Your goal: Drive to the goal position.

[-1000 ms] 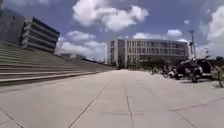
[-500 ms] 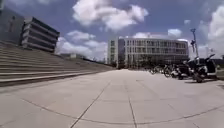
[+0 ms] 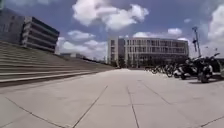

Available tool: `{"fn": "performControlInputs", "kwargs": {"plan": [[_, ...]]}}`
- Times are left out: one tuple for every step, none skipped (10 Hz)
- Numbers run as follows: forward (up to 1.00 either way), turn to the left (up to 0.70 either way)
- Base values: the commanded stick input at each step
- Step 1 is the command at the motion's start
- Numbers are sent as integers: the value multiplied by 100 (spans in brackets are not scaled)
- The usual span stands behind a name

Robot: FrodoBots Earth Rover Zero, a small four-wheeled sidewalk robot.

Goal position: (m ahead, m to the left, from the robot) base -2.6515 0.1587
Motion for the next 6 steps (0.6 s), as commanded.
{"fn": "performControlInputs", "kwargs": {"plan": [[50, 0], [50, 0], [50, 0], [50, 0], [50, 0], [50, 0]]}}
